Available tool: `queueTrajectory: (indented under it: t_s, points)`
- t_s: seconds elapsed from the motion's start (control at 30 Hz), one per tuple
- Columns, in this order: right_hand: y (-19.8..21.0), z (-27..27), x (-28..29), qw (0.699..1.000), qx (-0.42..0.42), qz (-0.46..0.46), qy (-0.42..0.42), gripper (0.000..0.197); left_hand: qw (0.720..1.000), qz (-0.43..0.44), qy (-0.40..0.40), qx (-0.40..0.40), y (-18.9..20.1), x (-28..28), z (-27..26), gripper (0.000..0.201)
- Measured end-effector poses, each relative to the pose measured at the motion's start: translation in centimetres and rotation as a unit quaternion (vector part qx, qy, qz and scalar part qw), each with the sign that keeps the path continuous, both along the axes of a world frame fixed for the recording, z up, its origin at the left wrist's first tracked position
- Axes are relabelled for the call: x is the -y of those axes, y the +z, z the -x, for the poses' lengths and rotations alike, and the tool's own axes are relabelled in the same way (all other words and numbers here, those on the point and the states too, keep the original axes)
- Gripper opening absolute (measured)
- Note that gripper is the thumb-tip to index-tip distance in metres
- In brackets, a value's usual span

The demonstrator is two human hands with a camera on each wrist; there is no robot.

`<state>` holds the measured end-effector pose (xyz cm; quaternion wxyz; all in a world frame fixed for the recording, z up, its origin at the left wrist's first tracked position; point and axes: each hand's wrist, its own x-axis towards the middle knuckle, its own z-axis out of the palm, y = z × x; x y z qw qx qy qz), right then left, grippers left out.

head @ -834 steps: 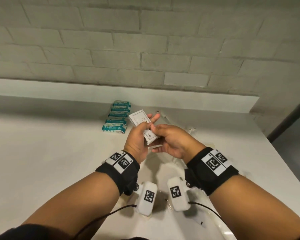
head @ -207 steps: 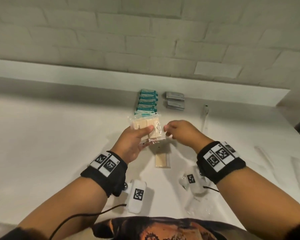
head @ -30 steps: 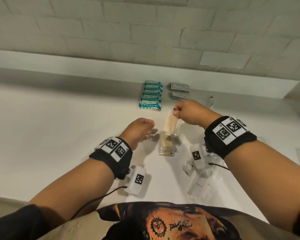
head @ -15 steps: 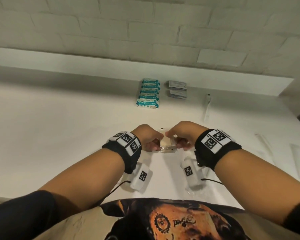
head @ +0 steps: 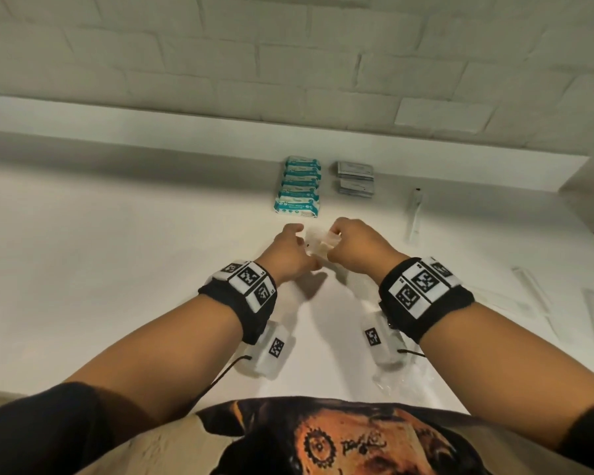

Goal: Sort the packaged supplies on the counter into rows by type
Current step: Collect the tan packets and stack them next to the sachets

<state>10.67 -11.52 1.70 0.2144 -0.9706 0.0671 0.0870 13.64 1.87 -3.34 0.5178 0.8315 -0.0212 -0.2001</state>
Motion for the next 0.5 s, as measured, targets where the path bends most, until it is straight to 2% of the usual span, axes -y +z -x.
queueTrajectory:
  t_s: [0.07, 0.13, 0.3, 0.4, 0.5]
  points:
    - [-0.6, -0.4, 0.0, 0.998, -0.001, 0.049, 0.047, 0.041, 0.999, 0.007, -0.037, 0.003, 0.0, 0.0, -0.2, 0.099]
    - [-1.7, -0.4, -0.1, 0.993, -0.038, 0.083, 0.08, 0.047, 0.997, -0.007, -0.07, 0.001, 0.0, 0.1, -0.1, 0.097]
    - [-2.5, -0.1, 1.3, 0.986, -0.047, 0.139, 0.077, 0.06, 0.997, 0.018, -0.075, 0.01, -0.8, 0.5, -0.1, 0.087]
    - [-2.7, 0.3, 2.0, 0.989, -0.081, 0.101, 0.068, 0.062, 0.996, 0.053, -0.068, 0.002, -1.1, 0.7, 0.0, 0.084]
    - [-3.6, 0.8, 1.8, 0.993, -0.065, 0.057, 0.084, 0.063, 0.992, 0.1, -0.075, -0.002, -1.5, 1.3, 0.6, 0.087]
